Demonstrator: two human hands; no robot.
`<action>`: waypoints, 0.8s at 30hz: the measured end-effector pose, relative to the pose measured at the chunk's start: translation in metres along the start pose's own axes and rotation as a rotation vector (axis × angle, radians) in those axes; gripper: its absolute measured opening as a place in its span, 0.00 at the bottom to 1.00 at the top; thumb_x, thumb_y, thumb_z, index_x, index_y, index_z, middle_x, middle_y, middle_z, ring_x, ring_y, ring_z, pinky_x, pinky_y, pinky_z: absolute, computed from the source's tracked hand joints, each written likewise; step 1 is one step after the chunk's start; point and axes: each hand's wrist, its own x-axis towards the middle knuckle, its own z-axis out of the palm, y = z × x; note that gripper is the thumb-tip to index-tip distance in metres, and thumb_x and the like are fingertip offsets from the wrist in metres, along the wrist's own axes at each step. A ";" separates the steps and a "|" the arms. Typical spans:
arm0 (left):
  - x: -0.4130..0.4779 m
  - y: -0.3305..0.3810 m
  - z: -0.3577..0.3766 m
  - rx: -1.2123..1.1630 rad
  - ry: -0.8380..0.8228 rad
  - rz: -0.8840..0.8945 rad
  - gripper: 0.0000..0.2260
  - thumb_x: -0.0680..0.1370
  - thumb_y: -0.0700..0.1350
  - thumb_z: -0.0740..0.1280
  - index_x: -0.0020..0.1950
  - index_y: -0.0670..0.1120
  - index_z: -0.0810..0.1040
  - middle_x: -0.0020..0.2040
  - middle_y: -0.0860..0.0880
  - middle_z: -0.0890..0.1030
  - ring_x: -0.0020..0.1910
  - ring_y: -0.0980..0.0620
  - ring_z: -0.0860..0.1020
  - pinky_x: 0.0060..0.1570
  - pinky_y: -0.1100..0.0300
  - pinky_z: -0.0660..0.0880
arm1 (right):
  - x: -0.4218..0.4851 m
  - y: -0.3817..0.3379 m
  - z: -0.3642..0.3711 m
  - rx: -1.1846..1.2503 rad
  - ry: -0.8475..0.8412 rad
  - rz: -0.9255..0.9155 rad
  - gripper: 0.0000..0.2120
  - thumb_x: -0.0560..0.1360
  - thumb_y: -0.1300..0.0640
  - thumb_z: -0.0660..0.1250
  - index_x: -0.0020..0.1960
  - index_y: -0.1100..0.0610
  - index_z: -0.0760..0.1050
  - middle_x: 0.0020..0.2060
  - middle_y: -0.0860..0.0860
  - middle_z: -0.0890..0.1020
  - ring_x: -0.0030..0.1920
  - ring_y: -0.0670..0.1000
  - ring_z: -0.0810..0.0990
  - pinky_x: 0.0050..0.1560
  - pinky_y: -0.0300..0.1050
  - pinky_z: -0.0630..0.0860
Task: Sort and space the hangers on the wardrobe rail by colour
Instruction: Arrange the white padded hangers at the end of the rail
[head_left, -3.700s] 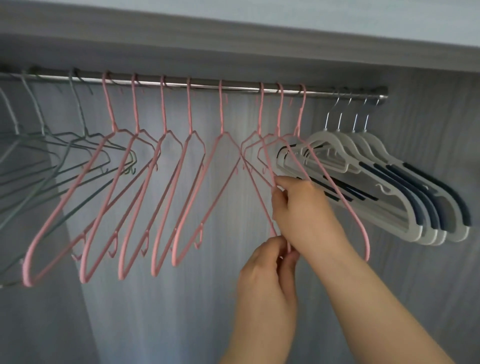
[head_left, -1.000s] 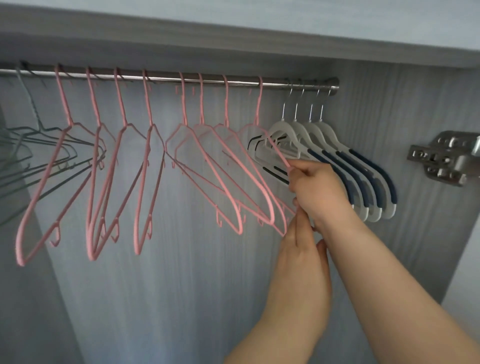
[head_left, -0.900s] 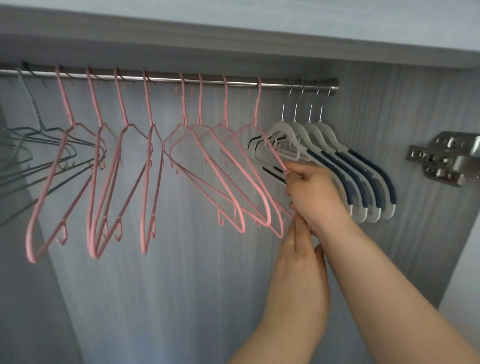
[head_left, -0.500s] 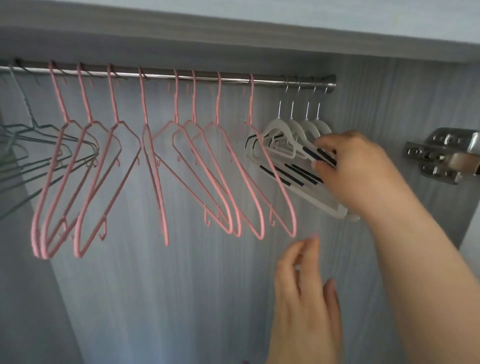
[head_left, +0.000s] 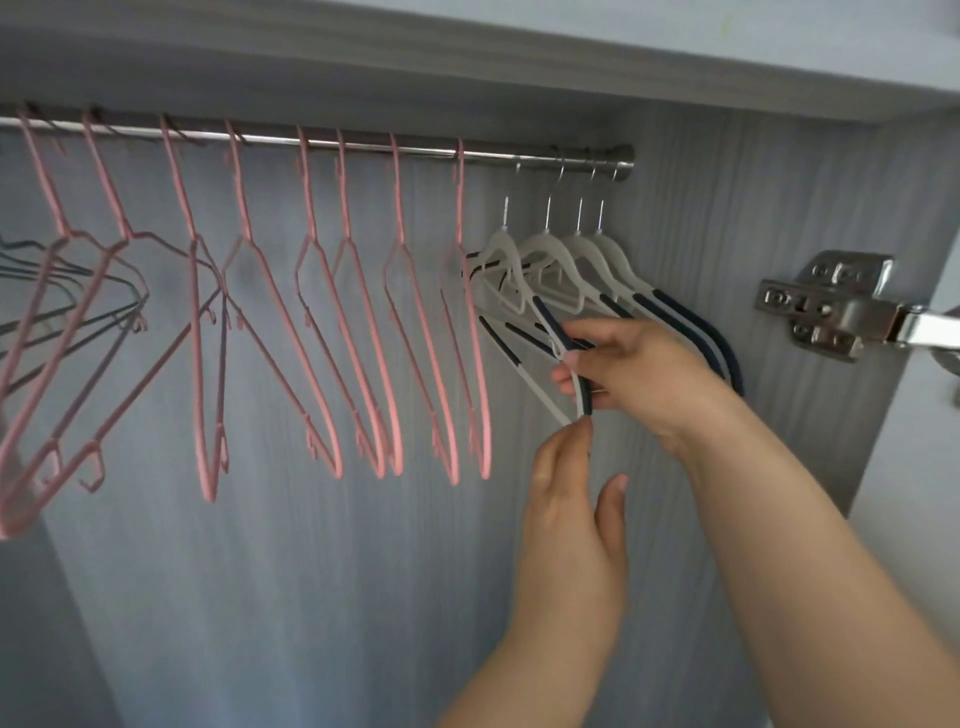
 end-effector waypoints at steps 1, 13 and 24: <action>-0.001 0.000 0.000 0.008 -0.002 0.003 0.30 0.71 0.61 0.50 0.71 0.50 0.60 0.69 0.55 0.64 0.65 0.58 0.67 0.65 0.64 0.63 | 0.000 0.002 0.003 0.045 0.008 -0.006 0.17 0.77 0.65 0.60 0.66 0.59 0.70 0.40 0.54 0.81 0.38 0.47 0.79 0.37 0.30 0.78; -0.012 -0.011 -0.003 0.046 0.032 0.086 0.30 0.72 0.64 0.46 0.72 0.55 0.50 0.72 0.60 0.51 0.66 0.76 0.49 0.60 0.83 0.47 | -0.008 0.000 0.017 -0.214 0.048 -0.088 0.17 0.78 0.57 0.60 0.66 0.56 0.71 0.43 0.53 0.81 0.46 0.50 0.80 0.54 0.44 0.77; -0.022 0.008 0.012 0.161 0.022 0.315 0.19 0.78 0.57 0.49 0.69 0.55 0.57 0.69 0.59 0.59 0.60 0.65 0.68 0.60 0.74 0.63 | 0.004 -0.012 -0.028 -0.622 0.286 -0.108 0.19 0.74 0.53 0.65 0.63 0.57 0.72 0.57 0.56 0.80 0.59 0.57 0.77 0.62 0.50 0.73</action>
